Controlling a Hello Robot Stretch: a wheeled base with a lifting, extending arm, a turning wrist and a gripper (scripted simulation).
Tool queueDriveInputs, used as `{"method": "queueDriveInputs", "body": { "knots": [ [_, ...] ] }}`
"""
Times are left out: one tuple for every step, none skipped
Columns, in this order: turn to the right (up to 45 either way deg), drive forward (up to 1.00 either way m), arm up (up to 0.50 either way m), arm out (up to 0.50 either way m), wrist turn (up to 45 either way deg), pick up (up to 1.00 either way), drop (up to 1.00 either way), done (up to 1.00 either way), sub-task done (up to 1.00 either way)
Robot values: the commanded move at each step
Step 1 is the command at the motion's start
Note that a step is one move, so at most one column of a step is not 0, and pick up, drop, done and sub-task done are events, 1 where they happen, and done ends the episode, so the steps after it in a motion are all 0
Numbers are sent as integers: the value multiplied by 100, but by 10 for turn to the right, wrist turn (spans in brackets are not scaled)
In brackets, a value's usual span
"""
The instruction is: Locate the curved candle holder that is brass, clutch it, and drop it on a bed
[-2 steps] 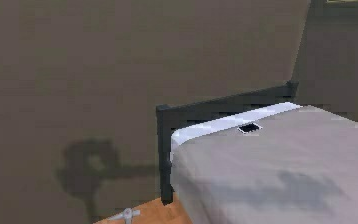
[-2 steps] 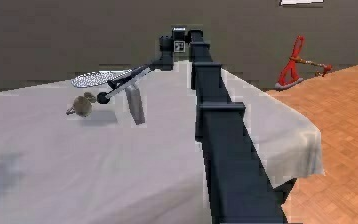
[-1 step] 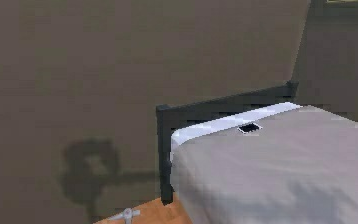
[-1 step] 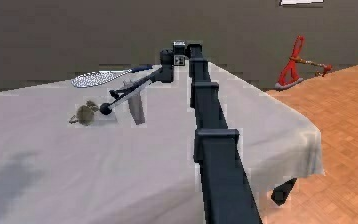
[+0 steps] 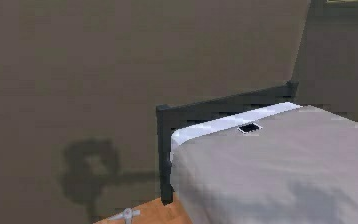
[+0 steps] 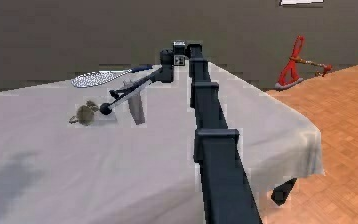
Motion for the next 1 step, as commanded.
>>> {"method": "queueDriveInputs", "body": {
  "knots": [
    [0,0,0,0,0,0,100,0,0]
  ]
}}
